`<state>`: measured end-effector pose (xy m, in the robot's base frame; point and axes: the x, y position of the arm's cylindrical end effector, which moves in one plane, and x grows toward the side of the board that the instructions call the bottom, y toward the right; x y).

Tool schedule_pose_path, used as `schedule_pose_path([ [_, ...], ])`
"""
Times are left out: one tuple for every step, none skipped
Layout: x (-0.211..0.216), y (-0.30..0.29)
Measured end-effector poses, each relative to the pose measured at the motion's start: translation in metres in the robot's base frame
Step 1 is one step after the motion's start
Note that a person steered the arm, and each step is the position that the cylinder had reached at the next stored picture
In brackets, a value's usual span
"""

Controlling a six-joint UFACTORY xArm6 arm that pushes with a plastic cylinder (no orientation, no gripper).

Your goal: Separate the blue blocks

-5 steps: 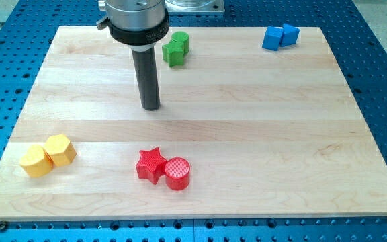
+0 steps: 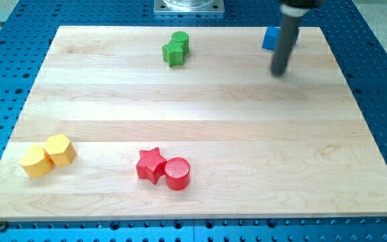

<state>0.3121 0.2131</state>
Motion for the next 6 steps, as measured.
schedule_pose_path([
  [-0.070, 0.070],
  [-0.106, 0.073],
  [-0.107, 0.034],
  [-0.080, -0.024],
  [-0.052, -0.072],
  [-0.076, -0.069],
])
